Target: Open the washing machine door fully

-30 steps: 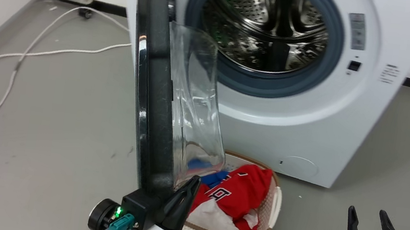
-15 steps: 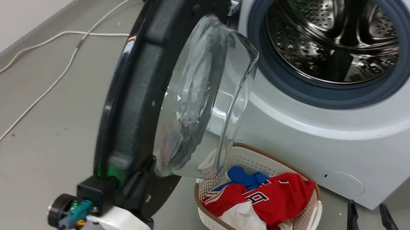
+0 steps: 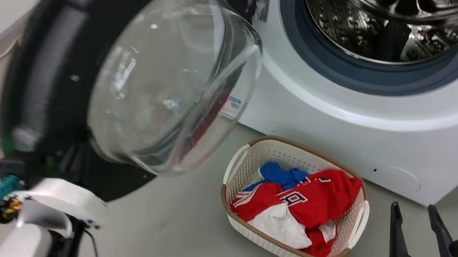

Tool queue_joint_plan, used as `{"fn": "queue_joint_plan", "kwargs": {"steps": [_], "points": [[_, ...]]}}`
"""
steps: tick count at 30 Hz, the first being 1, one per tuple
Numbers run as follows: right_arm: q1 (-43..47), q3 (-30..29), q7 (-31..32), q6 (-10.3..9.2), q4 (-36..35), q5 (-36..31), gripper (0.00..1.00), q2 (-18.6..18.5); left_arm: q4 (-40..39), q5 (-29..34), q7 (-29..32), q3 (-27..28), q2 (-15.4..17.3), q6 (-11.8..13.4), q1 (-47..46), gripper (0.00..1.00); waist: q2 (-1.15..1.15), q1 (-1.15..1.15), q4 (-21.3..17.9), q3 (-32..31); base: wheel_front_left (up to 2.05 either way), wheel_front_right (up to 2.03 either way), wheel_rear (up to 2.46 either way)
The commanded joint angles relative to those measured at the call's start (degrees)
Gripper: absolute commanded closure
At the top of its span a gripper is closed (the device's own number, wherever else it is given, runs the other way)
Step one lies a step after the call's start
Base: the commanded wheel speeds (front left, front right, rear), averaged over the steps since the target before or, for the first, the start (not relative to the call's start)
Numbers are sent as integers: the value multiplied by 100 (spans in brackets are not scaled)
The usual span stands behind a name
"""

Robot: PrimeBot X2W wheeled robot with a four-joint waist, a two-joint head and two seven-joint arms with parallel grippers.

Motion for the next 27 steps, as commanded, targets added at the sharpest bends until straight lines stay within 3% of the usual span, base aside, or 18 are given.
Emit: {"fn": "queue_joint_plan", "kwargs": {"steps": [1,16,27], "points": [[-102,-3,29,-1,-32,-48,0,4,173,-59,-80,190,145,20,-178,100,0,-1,-113,166,0,0,0],[-309,16,-6,-1,18,-71,0,5,1608,-447,-353,896,836,-241,-1097,100,0,-1,-339,422,0,0,0],[-184,-35,-95,-1,179,32,0,5,2074,-426,-565,920,848,-328,-1094,100,0,-1,-291,131,0,0,0]]}}
